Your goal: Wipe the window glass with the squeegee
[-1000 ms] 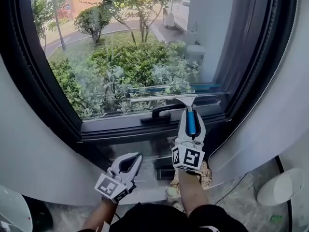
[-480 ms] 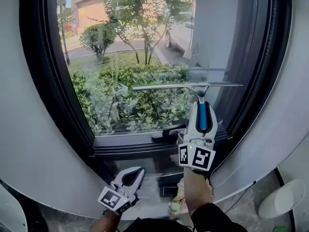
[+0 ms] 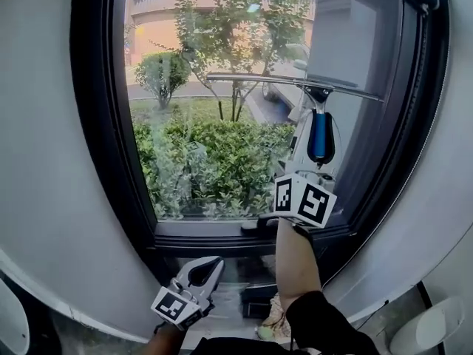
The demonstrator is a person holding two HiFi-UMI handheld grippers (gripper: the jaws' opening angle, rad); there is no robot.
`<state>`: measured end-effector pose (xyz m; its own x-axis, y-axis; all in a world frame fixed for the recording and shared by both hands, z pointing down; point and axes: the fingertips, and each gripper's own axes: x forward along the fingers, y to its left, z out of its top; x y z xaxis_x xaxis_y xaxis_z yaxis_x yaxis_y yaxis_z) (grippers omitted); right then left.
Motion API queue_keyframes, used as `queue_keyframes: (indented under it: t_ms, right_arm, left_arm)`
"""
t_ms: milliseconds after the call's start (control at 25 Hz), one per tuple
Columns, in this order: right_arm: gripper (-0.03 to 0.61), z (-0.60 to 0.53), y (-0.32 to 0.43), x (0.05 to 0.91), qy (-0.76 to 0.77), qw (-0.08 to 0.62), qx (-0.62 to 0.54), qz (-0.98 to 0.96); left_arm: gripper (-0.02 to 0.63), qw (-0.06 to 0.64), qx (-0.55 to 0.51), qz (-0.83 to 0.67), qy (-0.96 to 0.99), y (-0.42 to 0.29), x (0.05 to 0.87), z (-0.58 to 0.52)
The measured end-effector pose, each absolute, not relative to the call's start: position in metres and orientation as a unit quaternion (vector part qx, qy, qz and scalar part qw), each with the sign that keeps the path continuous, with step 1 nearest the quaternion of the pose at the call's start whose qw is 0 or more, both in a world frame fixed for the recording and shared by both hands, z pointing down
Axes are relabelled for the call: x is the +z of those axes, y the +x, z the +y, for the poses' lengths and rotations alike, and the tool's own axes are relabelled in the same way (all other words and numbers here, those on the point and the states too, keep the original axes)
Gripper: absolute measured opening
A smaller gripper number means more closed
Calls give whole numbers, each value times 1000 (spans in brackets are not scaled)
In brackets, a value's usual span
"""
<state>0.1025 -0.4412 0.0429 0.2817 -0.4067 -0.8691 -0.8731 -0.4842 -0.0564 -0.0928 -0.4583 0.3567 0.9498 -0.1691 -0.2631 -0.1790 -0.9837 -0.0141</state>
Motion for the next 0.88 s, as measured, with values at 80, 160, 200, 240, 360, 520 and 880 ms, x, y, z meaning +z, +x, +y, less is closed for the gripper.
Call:
queue_keyframes:
  t_ms: [80, 160, 200, 240, 360, 520, 880]
  right_arm:
    - [132, -445, 105, 23, -748, 284, 426, 423]
    - [132, -451, 103, 7, -742, 287, 433, 423]
    - [132, -454, 100, 0, -739, 289, 436, 424]
    - [132, -458, 99, -7, -736, 292, 437, 426]
    - [132, -469, 96, -21, -731, 296, 439, 430]
    - [132, -477, 94, -28, -734, 284, 456, 416]
    - [132, -478, 94, -20, -732, 290, 462, 409]
  left_arm:
    - [1, 27, 141, 96, -985, -93, 349, -462]
    - [1, 31, 148, 104, -983, -94, 345, -466]
    - [0, 34, 149, 108, -982, -95, 345, -468]
    - [0, 37, 148, 111, -982, -95, 345, -471]
    - [0, 45, 146, 116, -981, -92, 343, -475]
    - [0, 48, 147, 121, -980, -90, 339, -478]
    - [0, 54, 143, 131, -980, -93, 340, -482]
